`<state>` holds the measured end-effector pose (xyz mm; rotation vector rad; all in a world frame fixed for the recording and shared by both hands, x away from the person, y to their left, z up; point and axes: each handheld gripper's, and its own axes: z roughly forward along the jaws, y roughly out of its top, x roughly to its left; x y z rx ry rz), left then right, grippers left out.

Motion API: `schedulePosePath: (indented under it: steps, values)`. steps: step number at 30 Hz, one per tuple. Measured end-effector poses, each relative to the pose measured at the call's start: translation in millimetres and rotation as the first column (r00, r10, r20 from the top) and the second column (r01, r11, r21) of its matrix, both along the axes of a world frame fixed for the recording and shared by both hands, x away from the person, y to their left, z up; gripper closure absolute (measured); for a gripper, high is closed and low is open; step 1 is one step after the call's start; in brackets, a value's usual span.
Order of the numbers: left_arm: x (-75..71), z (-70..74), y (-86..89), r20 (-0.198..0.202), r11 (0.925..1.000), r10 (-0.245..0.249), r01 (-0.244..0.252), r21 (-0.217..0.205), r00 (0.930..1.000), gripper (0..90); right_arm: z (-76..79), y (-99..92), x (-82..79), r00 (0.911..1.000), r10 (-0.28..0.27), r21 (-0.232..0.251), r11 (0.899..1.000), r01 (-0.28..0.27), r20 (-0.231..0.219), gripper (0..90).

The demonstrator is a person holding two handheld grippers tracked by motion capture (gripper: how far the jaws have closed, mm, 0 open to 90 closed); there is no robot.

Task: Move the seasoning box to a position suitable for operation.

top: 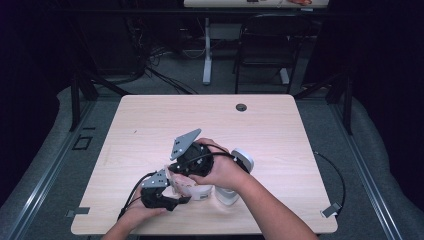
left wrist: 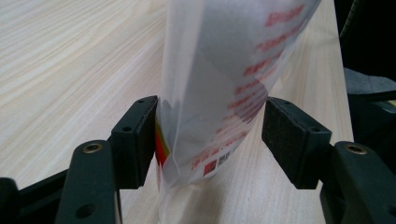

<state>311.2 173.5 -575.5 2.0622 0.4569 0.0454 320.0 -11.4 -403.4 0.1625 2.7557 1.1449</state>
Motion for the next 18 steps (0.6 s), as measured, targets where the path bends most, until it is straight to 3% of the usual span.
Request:
schedulePosePath:
  steps: [9,18]
  values:
    - [0.0,0.9,0.5,0.01,0.9997,-0.014,0.014,0.018,0.9998,43.1,-0.3,-0.6,0.1,1.0,-0.003,0.006,1.0,0.003,-0.008,90.0]
    - [-2.6,8.5,1.5,0.033,0.997,-0.008,0.005,0.077,0.9994,51.2,0.4,-2.3,-0.8,0.9999,-0.003,0.015,1.0,0.004,-0.016,90.0]
